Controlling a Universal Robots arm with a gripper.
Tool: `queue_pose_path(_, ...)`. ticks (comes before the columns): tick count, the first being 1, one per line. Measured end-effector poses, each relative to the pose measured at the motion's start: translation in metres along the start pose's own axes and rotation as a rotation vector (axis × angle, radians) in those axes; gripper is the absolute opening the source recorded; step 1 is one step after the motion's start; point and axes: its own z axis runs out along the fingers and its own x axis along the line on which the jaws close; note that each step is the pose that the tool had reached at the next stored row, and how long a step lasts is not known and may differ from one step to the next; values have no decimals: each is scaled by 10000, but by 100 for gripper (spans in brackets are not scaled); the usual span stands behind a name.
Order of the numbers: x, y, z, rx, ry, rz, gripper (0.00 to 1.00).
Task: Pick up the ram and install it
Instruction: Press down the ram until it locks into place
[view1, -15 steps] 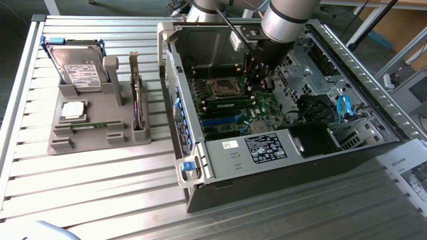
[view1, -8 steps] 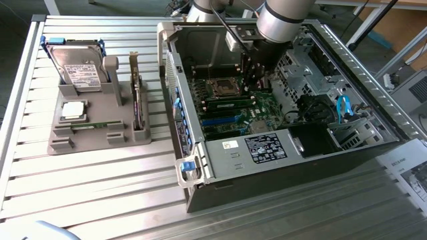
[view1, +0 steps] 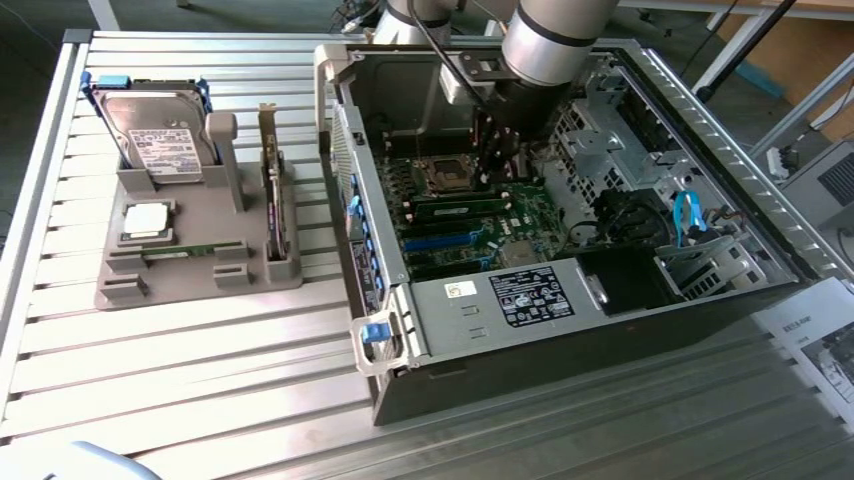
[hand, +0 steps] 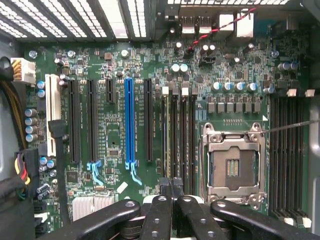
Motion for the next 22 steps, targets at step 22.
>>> queue_pose_path(22,2,100,13,31,-1,-1,10)
